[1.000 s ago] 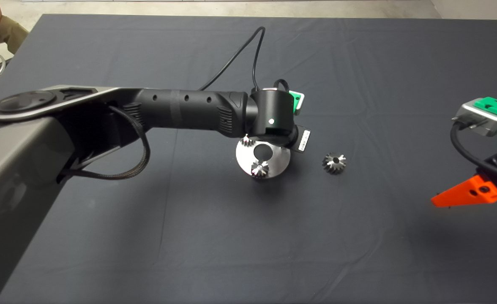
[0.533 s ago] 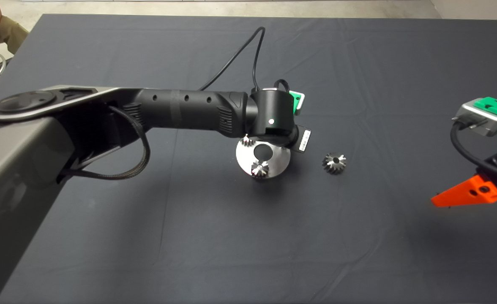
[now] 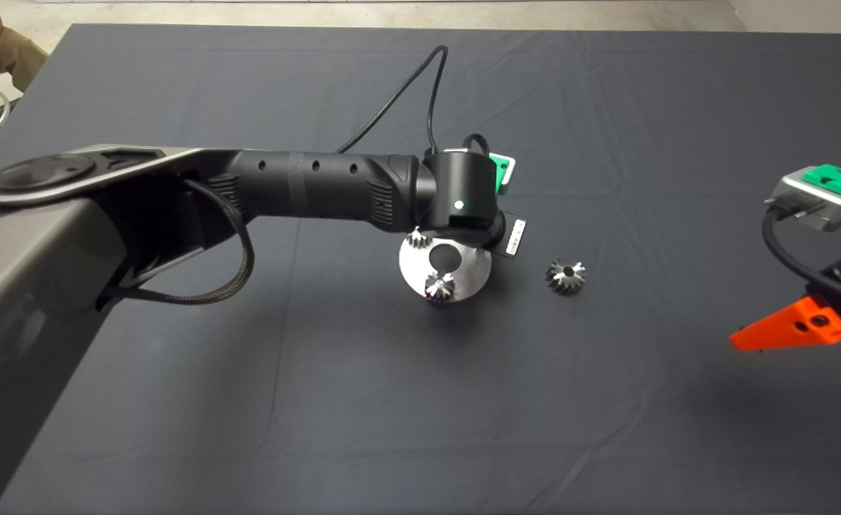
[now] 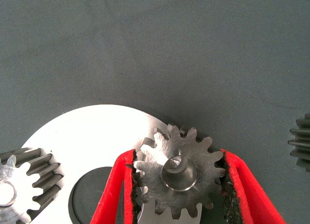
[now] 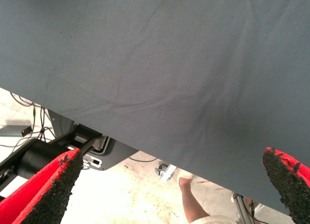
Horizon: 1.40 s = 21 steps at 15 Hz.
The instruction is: Remove an incorrectly installed larger gear and replace it with the correct smaller gear
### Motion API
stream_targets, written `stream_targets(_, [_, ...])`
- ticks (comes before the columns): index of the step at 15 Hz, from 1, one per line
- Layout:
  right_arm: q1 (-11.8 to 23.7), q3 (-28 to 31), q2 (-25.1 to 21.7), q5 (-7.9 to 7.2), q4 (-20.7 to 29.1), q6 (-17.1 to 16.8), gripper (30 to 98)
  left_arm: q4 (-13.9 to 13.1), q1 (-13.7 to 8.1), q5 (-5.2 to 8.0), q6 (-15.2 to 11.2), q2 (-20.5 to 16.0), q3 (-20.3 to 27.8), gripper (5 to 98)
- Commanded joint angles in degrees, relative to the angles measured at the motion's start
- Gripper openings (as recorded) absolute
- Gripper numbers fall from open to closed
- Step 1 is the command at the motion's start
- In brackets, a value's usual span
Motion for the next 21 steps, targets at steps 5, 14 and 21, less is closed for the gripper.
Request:
stream_targets(5, [1.1,0.1,-0.1,-0.13,1.7,0.1,97.7,1.3,-1.0,-0.44,0.4,0.1,0.2,30.0])
stream_targets(14, [1.1,0.1,-0.1,-0.13,1.7,0.1,97.7,1.8,-0.9,-0.44,0.2,0.1,0.3,30.0])
stream_targets(21, [1.1,0.1,0.0,-0.13,1.7,0.1,97.7,2.9,-0.3,-0.44,0.1,0.1,0.3,30.0])
